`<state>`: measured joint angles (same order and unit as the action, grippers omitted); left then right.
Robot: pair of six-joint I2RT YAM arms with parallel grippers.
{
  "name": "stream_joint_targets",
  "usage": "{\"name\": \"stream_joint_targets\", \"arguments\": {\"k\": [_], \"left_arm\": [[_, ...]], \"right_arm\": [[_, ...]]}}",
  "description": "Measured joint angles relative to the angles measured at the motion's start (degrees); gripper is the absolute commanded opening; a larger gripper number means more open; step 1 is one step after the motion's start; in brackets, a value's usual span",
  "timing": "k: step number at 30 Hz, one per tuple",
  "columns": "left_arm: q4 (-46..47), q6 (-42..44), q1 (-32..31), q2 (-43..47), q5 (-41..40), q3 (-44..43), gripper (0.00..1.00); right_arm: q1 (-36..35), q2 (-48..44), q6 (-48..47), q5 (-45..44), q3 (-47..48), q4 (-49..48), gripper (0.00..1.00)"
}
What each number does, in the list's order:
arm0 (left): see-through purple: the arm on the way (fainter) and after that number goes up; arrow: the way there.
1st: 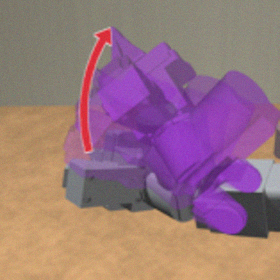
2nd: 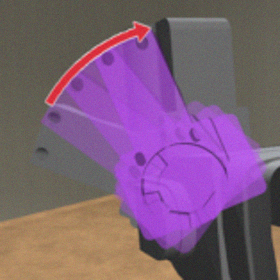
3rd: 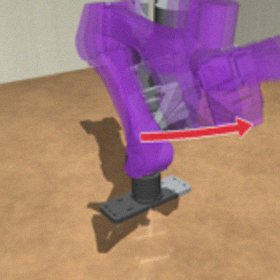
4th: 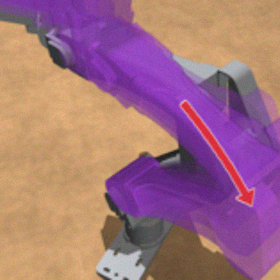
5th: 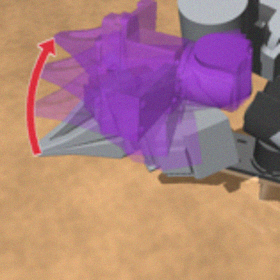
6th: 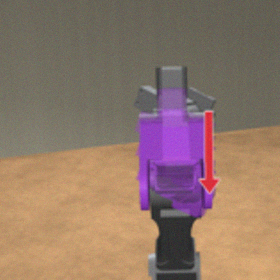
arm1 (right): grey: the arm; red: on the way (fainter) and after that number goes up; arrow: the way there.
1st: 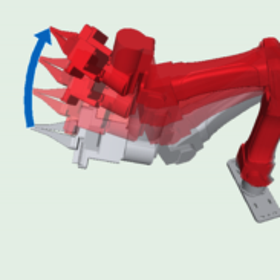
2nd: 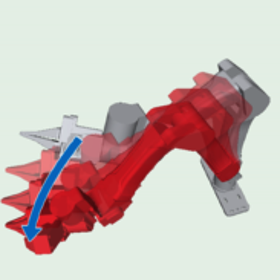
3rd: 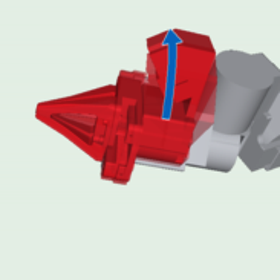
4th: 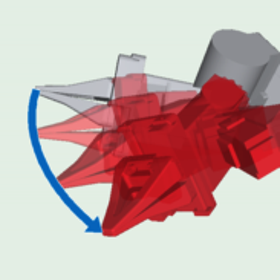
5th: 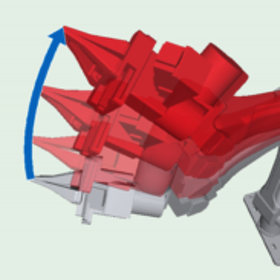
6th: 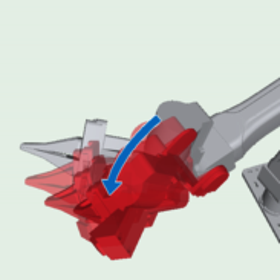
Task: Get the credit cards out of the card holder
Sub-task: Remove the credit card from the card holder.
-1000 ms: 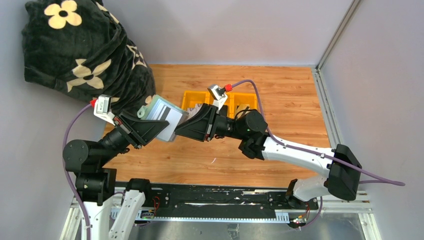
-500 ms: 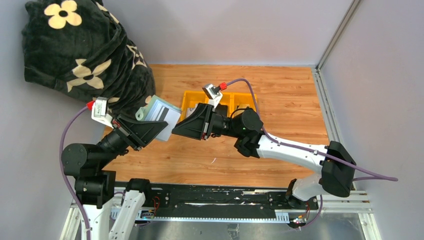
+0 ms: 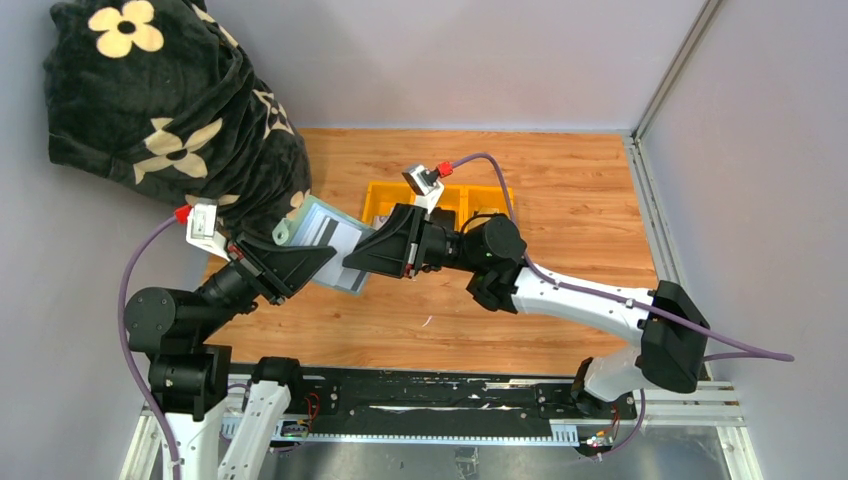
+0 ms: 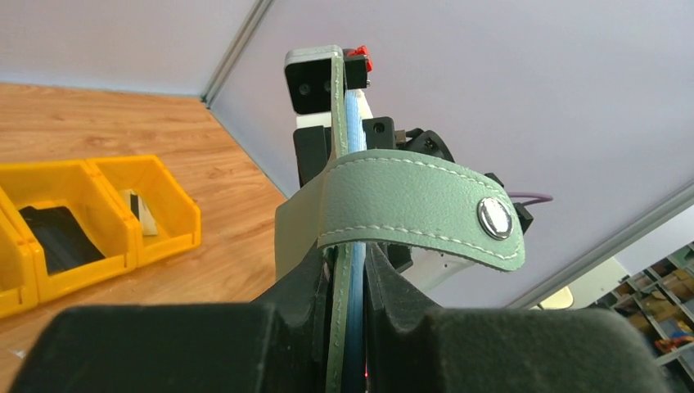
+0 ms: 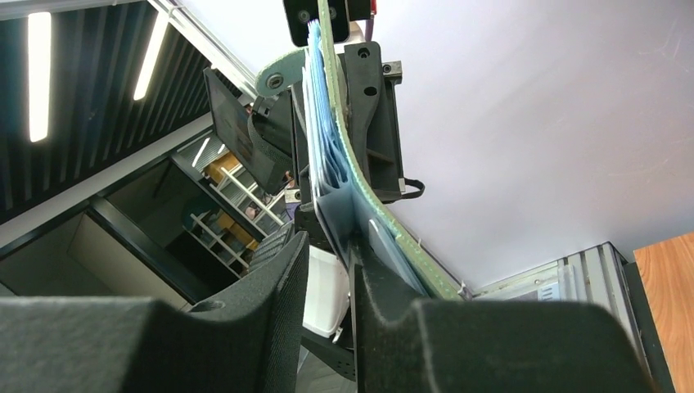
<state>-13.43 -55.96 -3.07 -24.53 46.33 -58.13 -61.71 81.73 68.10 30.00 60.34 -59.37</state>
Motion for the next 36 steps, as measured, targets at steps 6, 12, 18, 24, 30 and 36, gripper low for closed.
{"name": "stream_joint_targets", "arguments": {"k": [6, 12, 18, 24, 30, 36], "left_arm": [[0.1, 0.7, 0.1, 0.5, -1.4, 0.0, 0.22], [1.5, -1.8, 0.1, 1.0, -0.8, 1.5, 0.49], [5.7, -8.9, 0.1, -0.1, 2.0, 4.3, 0.49], [7.3, -11.2, 0.1, -0.6, 2.1, 4.6, 0.41], [7.4, -11.8, 0.1, -0.6, 1.0, 4.6, 0.35], [7.6, -11.8, 0.1, -0.7, 0.6, 4.5, 0.35]], "right_arm": [[0.3, 2.1, 0.9, 1.8, 2.3, -1.4, 0.18], [0.7, 4.7, 2.2, 2.2, 2.9, -2.5, 0.00], [0.7, 5.4, 2.1, 2.8, 3.0, -2.1, 0.00], [0.8, 5.5, 1.9, 2.8, 3.0, -2.9, 0.00], [0.8, 5.5, 1.9, 2.8, 3.0, -3.9, 0.00], [0.8, 5.4, 1.9, 2.7, 1.9, -5.3, 0.00]]}}
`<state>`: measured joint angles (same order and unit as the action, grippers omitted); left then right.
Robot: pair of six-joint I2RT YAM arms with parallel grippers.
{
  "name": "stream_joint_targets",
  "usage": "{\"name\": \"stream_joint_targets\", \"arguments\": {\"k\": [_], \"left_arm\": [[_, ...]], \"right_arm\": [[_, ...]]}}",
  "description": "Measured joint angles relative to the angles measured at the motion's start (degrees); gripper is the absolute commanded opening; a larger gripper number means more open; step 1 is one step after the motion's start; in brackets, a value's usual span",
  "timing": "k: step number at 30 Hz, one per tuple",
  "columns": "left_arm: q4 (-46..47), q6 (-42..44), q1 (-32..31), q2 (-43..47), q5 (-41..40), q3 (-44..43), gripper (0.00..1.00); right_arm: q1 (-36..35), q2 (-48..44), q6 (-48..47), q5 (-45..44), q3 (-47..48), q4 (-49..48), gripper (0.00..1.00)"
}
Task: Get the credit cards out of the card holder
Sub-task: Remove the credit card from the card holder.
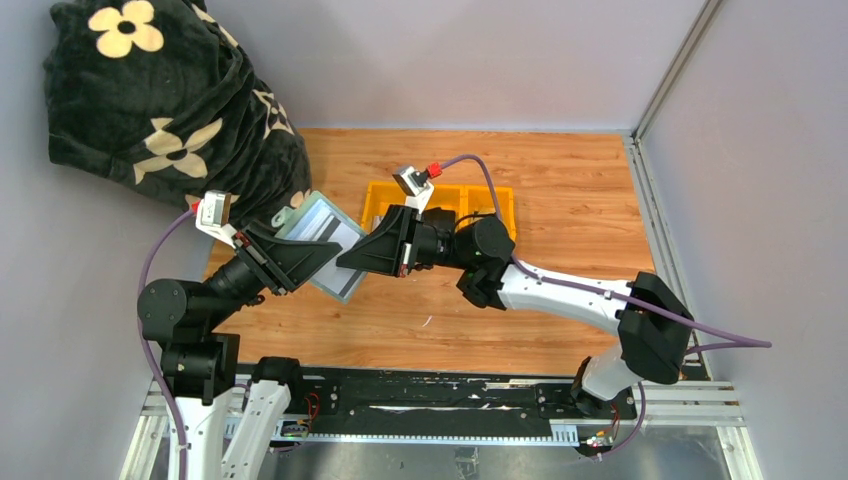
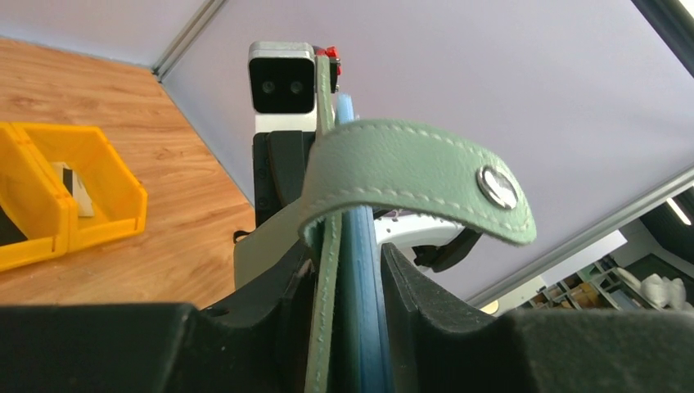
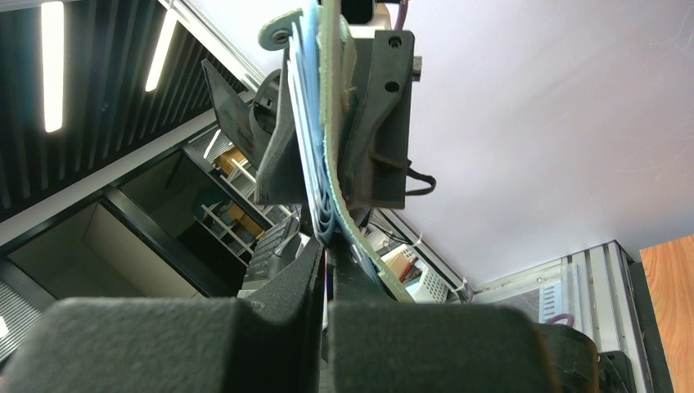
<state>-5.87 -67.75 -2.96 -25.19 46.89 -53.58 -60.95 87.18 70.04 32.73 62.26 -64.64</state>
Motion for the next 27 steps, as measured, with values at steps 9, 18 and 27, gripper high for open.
{"name": "stream_joint_targets", "arguments": {"k": [9, 18, 27], "left_arm": [[-0.4, 0.1, 0.0, -0.1, -0.1, -0.3, 0.28], [-2.5, 0.4, 0.0, -0.1, -0.8, -0.7, 0.16], [-4.8, 0.7, -0.2, -0.2, -1.0, -0.7, 0.15]], "right_arm": [[0.0, -1.8, -0.4, 0.0, -3.1, -0.1, 0.00], [-0.6, -2.2, -0.6, -1.4, -5.6, -3.0, 0.00], [-1.9, -2.1, -0.5, -5.9, -9.4, -9.3, 0.22]]}}
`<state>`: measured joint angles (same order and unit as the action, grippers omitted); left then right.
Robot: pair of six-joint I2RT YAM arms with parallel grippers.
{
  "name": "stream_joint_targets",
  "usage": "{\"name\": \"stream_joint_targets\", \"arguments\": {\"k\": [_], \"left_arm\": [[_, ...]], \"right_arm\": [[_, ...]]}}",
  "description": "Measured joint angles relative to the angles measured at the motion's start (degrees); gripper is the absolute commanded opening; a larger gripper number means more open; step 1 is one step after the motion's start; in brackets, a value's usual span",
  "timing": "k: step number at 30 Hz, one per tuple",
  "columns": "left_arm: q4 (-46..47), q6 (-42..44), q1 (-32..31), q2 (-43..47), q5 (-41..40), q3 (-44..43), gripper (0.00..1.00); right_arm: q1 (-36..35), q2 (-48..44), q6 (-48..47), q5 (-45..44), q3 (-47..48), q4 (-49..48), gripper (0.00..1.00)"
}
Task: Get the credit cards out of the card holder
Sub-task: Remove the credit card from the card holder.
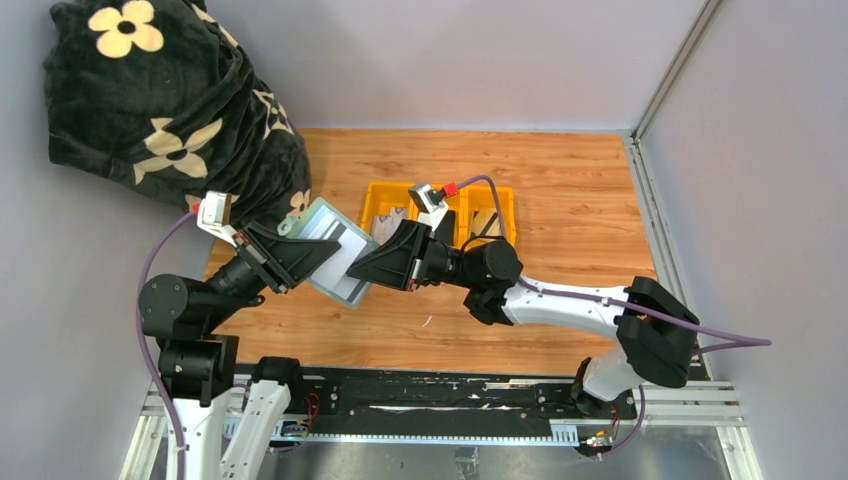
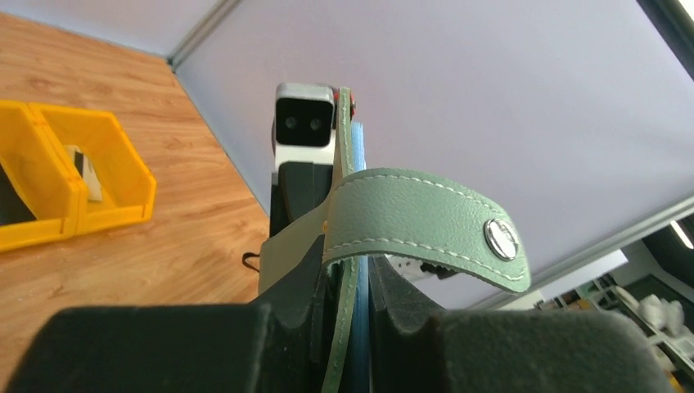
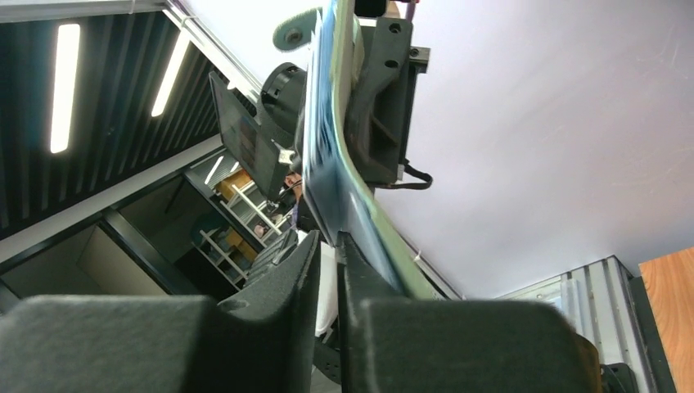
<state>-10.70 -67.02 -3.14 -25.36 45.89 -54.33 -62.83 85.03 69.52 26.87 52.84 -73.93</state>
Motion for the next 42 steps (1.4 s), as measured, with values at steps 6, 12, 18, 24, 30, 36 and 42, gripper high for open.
{"name": "stream_joint_targets", "arguments": {"k": [6, 12, 18, 24, 30, 36, 42], "left_arm": [[1.0, 0.2, 0.1, 0.1, -2.2, -1.2, 0.14], [1.6, 0.4, 0.1, 0.3, -2.8, -1.3, 0.14], [1.5, 1.5, 0.1, 1.0, -4.1, -1.3, 0.14], [1.2, 2.1, 0.1, 1.2, -4.8, -1.3, 0.14], [0.5, 2.0, 0.1, 1.2, -4.5, -1.3, 0.14], [0.7, 1.9, 0.1, 1.6, -4.9, -1.3, 0.16], [0.6, 1.9, 0.1, 2.0, -5.5, -1.3, 0.35]], "right_arm": [[0.0, 0.3, 0.5, -1.5, -0.8, -1.1, 0.40], [0.6, 1.6, 1.7, -2.5, 0.3, -1.2, 0.40], [1.0, 2.5, 2.5, -1.4, 3.4, -1.4, 0.40], [1.1, 1.8, 2.4, -0.3, 3.8, -1.7, 0.45], [1.1, 1.8, 2.4, 0.1, 4.9, -2.3, 0.38], [1.2, 2.7, 2.4, 0.3, 6.7, -1.1, 0.13], [1.7, 4.3, 3.1, 0.8, 7.8, -1.2, 0.00]]}}
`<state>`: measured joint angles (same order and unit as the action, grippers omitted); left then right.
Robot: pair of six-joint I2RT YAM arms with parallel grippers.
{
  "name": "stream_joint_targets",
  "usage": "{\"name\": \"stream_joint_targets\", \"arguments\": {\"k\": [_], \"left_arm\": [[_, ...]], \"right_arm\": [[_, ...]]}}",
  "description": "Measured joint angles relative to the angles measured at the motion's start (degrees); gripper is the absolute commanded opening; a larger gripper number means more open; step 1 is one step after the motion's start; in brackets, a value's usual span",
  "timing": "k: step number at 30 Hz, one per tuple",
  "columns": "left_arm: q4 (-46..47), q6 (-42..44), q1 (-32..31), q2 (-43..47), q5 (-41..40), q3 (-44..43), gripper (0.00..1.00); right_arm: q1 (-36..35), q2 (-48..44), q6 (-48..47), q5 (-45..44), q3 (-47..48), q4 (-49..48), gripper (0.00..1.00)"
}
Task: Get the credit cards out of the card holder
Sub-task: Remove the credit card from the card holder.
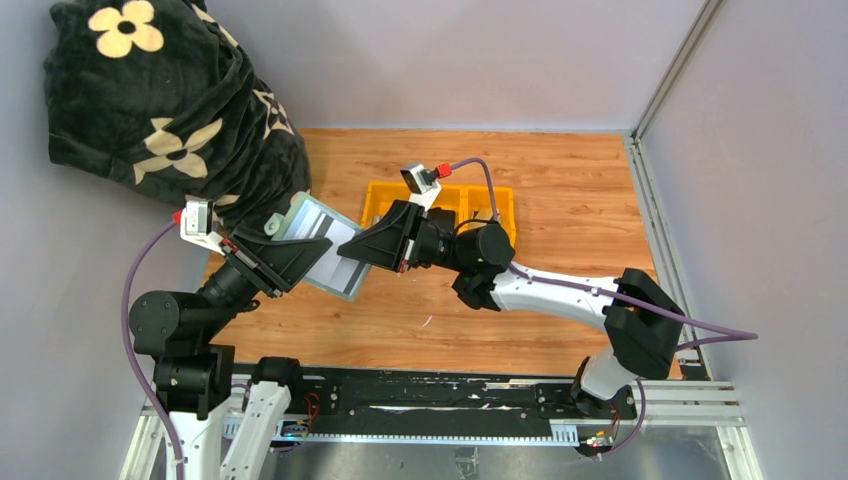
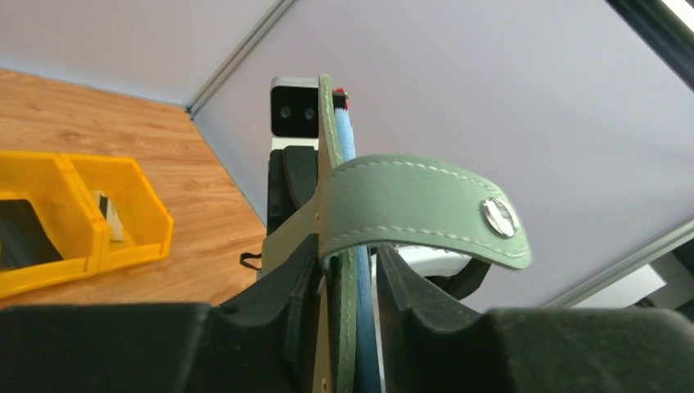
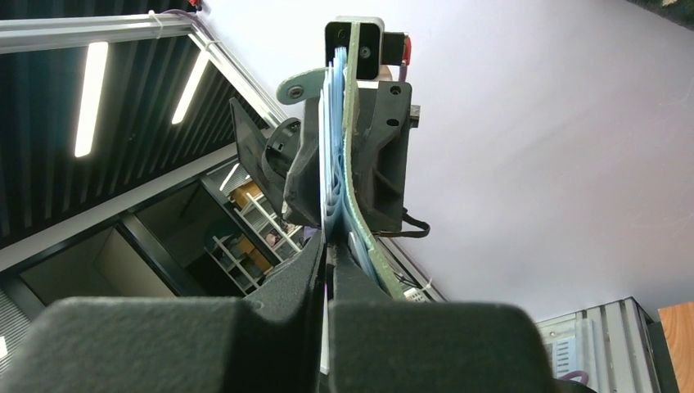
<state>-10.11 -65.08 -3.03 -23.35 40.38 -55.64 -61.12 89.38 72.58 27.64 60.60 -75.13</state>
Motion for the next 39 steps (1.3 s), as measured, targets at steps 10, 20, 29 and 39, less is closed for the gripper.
{"name": "stream_joint_targets", "arguments": {"k": [10, 20, 29, 39], "left_arm": [[-0.3, 0.0, 0.0, -0.1, 1.0, 0.0, 0.30], [-0.8, 0.0, 0.0, -1.3, 0.2, -0.4, 0.23], [-2.4, 0.1, -0.1, -1.6, -1.2, -1.3, 0.22], [-2.6, 0.7, -0.1, -1.3, -2.8, -1.6, 0.12]], "right_arm": [[0.1, -0.5, -0.4, -0.3, -1.7, -0.1, 0.00], [0.1, -0.8, -0.7, -1.1, -3.7, -2.1, 0.00], [-0.2, -1.9, -1.6, -2.4, -6.1, -3.1, 0.00], [-0.8, -1.9, -2.1, -2.9, -6.2, -3.7, 0.12]]}}
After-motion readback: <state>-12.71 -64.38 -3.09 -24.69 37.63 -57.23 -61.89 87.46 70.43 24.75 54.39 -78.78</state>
